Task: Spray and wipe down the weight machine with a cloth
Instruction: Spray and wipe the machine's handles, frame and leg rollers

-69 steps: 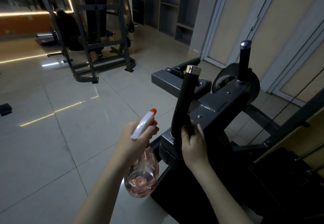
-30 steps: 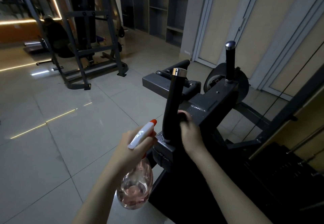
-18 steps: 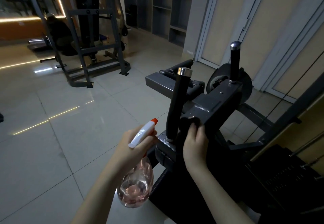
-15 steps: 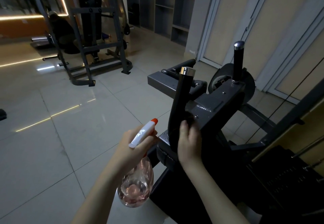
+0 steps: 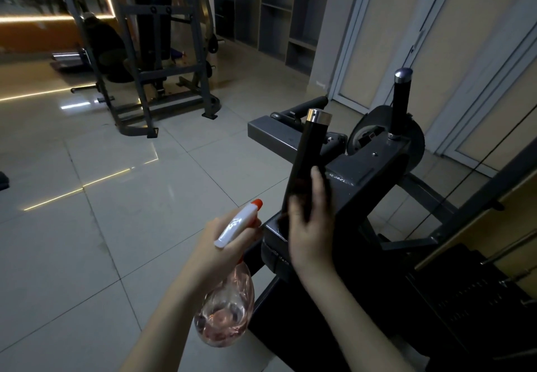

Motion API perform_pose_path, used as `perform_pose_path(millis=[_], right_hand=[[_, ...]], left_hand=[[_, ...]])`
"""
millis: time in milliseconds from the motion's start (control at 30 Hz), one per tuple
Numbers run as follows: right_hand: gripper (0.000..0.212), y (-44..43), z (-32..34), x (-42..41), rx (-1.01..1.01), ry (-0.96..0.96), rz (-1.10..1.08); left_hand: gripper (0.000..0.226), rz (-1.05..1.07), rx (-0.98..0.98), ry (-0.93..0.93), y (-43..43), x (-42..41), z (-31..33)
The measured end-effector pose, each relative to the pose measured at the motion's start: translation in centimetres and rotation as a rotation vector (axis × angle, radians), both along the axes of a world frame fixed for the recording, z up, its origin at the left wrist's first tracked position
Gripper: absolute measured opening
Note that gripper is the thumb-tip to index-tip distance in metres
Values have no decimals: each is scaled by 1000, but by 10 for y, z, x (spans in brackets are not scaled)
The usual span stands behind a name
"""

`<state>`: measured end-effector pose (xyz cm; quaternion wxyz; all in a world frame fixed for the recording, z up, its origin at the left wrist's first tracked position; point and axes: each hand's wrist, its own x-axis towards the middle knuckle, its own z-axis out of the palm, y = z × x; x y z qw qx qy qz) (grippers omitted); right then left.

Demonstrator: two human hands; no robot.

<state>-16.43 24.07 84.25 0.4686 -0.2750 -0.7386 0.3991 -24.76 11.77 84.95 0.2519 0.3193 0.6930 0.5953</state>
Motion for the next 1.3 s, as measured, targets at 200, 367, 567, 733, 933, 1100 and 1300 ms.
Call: perform_pose_path(millis=[200, 367, 567, 733, 933, 1100, 1300], right_hand=[[68, -9, -32, 15, 129, -107, -76], [74, 5, 6, 29, -60, 83, -61], [68, 8, 22, -12, 236, -64, 50], [38, 14, -13, -5, 595, -177, -129], [33, 22, 21, 1, 866, -209, -149], [22, 24, 9, -13, 1188, -582, -23], [22, 16, 2, -14, 1312, -787, 55]], left_hand=[[44, -10, 3, -33, -5, 4, 1], [46, -41, -23, -14, -5, 2, 3], [44, -53, 20, -7, 0, 2, 14], [41, -28, 18, 17, -4, -1, 11], [44, 25, -5, -25, -16, -13, 3], [50, 30, 3, -30, -23, -17, 3], [46, 32, 12, -23, -25, -17, 3]])
